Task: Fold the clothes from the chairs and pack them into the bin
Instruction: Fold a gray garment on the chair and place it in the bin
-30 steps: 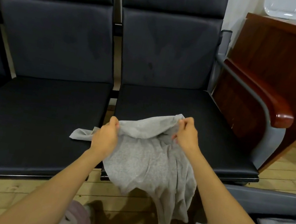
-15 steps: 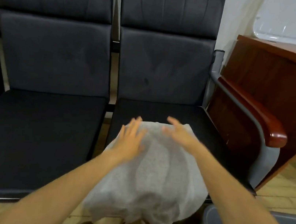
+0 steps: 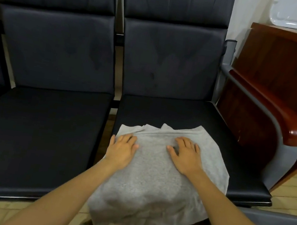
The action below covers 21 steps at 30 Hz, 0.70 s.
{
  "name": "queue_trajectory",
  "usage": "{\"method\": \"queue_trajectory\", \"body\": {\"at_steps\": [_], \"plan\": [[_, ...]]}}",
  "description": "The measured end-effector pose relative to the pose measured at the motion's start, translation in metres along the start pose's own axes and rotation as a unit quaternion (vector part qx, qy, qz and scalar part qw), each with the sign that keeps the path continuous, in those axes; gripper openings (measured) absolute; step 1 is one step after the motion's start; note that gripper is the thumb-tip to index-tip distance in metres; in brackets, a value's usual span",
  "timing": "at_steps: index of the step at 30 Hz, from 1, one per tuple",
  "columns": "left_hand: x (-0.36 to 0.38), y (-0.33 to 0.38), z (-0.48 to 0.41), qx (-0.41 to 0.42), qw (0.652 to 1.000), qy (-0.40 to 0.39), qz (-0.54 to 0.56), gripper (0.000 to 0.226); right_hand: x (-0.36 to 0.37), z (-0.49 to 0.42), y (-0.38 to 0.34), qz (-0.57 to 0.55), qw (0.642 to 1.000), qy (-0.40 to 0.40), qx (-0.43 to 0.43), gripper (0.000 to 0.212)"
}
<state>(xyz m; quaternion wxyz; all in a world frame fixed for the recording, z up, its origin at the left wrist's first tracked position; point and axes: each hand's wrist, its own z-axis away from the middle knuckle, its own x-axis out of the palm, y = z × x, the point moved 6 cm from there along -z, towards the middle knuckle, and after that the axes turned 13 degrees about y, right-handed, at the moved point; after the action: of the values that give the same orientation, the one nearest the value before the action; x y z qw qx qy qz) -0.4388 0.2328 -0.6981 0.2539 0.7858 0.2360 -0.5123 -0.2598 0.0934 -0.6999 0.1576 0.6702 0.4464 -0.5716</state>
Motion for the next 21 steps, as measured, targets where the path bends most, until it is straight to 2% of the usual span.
{"method": "queue_trajectory", "body": {"at_steps": [2, 5, 7, 9, 11, 13, 16, 21], "plan": [[-0.001, -0.012, -0.015, -0.053, 0.998, -0.003, 0.028, 0.047, -0.002, -0.001, 0.001, 0.024, 0.999, 0.024, 0.012, 0.056], [-0.011, -0.037, -0.034, -0.168, 0.983, 0.049, 0.054, 0.043, 0.005, 0.0, 0.002, 0.046, 0.999, -0.007, 0.013, 0.058], [-0.007, -0.032, -0.033, -0.119, 0.992, 0.04, 0.025, 0.04, 0.007, -0.001, 0.003, 0.046, 0.999, -0.017, -0.003, 0.059], [-0.001, -0.011, -0.021, -0.003, 0.997, 0.067, 0.033, 0.041, 0.005, -0.002, -0.001, 0.017, 0.999, 0.007, -0.044, 0.058], [0.003, 0.0, -0.011, 0.002, 0.992, 0.068, 0.105, 0.042, -0.004, 0.0, -0.009, -0.036, 0.993, 0.078, -0.086, 0.058], [-0.001, -0.001, -0.013, -0.029, 0.979, 0.093, 0.179, 0.045, -0.012, 0.002, -0.008, -0.049, 0.984, 0.15, -0.08, 0.051], [-0.01, -0.009, -0.016, -0.054, 0.979, 0.108, 0.162, 0.053, -0.009, 0.001, 0.0, 0.016, 0.994, 0.112, -0.01, 0.044], [-0.008, -0.03, -0.02, -0.171, 0.974, 0.094, 0.117, 0.055, 0.003, -0.002, 0.007, 0.075, 0.996, 0.011, 0.047, 0.067]]}}
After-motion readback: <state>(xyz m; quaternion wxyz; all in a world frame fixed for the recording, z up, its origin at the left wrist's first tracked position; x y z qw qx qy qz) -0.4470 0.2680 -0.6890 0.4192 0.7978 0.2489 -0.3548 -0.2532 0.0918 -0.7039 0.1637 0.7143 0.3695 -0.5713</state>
